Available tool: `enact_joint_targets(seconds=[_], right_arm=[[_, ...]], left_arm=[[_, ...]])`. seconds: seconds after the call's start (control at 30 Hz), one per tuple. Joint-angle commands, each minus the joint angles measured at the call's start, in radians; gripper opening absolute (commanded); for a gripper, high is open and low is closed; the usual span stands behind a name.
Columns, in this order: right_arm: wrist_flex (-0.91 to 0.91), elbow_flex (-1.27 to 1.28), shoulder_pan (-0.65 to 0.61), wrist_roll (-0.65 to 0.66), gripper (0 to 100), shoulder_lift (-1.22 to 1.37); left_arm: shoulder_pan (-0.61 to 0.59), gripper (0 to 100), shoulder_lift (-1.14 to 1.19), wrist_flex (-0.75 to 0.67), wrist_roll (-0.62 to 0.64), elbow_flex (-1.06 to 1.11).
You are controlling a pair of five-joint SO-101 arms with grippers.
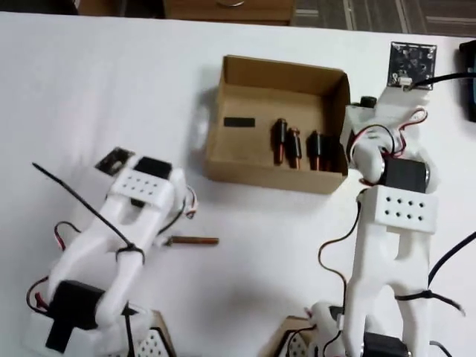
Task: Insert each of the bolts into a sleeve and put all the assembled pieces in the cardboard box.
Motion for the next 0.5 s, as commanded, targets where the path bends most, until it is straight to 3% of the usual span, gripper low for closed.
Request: enact_joint_targets(seconds=[0.0,0.47], right_arm=[[-0.008,-0.006,-0.002,0.006,2.0,-0.042],[0.016,-0.012,0.038,0.008,2.0,-0.047]], left_arm=[[0.061,25,-0.034,-0.015,0.025,-0.005],[0.066,25,-0.114,-0.117,0.049,0.159]])
